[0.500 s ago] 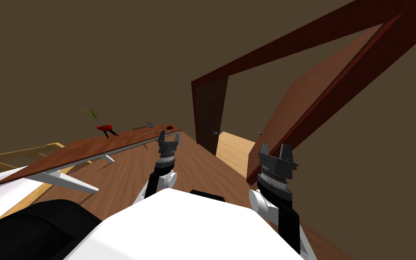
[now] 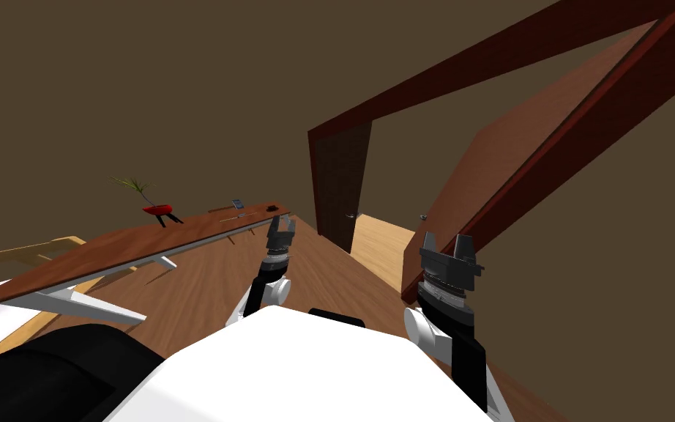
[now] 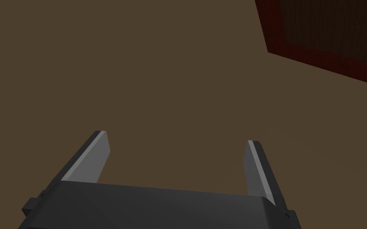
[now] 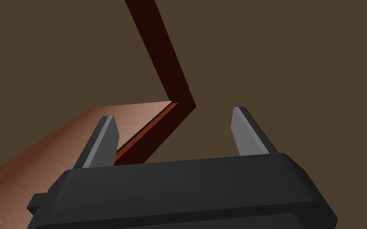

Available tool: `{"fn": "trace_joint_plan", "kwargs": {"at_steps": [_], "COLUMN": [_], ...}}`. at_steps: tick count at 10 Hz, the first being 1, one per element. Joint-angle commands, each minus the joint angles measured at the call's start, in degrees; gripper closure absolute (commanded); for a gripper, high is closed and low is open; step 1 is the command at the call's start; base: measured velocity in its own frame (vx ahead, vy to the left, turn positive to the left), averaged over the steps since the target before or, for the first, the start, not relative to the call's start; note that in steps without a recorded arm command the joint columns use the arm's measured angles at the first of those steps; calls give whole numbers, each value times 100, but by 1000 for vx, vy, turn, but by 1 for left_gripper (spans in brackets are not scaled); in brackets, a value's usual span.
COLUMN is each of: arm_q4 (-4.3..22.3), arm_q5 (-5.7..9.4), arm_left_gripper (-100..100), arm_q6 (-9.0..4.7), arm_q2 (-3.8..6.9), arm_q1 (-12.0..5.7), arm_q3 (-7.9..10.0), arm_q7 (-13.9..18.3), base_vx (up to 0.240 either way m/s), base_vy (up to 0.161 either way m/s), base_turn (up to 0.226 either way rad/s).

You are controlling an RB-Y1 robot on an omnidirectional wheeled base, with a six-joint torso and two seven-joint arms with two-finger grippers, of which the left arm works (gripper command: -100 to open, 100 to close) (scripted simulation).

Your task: Push the door open

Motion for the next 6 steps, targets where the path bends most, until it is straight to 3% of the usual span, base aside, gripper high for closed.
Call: {"fn": "trace_joint_plan", "kwargs": {"at_steps": [1, 6], "arm_q4": [243, 862], "arm_q5": [-33, -102], "arm_left_gripper": [-100, -100], "arm_q6": [-46, -112], "arm_q2": [19, 82], "arm_q1": [-82, -314], "arm_q3": [-49, -151], "arm_q7": [11, 55], "base_vx": [130, 92], "base_vy": [1, 10], "base_turn": [-23, -20]}}
